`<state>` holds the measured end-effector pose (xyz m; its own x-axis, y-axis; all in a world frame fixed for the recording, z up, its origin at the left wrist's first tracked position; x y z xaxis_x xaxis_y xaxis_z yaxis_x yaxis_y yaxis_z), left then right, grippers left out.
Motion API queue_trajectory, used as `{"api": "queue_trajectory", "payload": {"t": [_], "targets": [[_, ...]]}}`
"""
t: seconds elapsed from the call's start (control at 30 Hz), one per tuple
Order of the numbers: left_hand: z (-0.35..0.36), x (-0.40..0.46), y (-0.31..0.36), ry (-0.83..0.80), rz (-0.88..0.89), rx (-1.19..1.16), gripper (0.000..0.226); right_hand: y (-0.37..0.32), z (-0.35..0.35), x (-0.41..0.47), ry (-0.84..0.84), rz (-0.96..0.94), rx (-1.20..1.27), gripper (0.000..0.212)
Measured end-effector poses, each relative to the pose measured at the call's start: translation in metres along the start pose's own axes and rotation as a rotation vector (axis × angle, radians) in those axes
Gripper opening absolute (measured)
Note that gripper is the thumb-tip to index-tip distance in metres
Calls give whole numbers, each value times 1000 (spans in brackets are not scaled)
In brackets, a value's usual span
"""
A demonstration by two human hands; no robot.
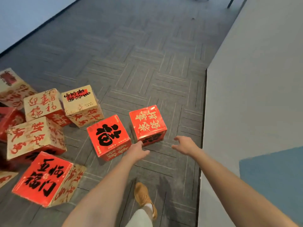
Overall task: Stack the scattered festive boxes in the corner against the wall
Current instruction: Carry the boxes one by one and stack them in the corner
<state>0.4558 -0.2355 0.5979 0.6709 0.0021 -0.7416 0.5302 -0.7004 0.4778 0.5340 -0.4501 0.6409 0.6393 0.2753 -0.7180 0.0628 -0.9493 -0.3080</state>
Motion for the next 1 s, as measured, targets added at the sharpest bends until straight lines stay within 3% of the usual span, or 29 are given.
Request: {"api": "queue_trajectory", "payload": {"t": [0.27, 0.63, 0.8, 1.0], "targets": [[-21, 131, -21, -8, -152, -104, 67, 27, -8, 148, -138, 45, 55, 58], [81, 309, -98, 46, -389, -315, 79, 135, 62, 356, -252, 99, 158, 56], [131, 383, -130, 26, -420, -383, 92, 176, 116, 439, -292, 109, 227, 60], [164, 460, -175, 118, -441, -533, 110, 214, 167, 517, -282, 118, 342, 69]]}}
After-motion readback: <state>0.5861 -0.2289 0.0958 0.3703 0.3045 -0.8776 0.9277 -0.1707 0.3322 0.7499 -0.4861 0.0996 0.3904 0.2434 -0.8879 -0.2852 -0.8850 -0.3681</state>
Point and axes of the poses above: each hand's wrist, its own x-axis towards the middle knuckle, its own z-axis out of the palm, y = z × x, the point moved 2 cm from there along x, towards the middle knuckle, and after that the axes turned 9 degrees about -y, right-handed, at the moved point
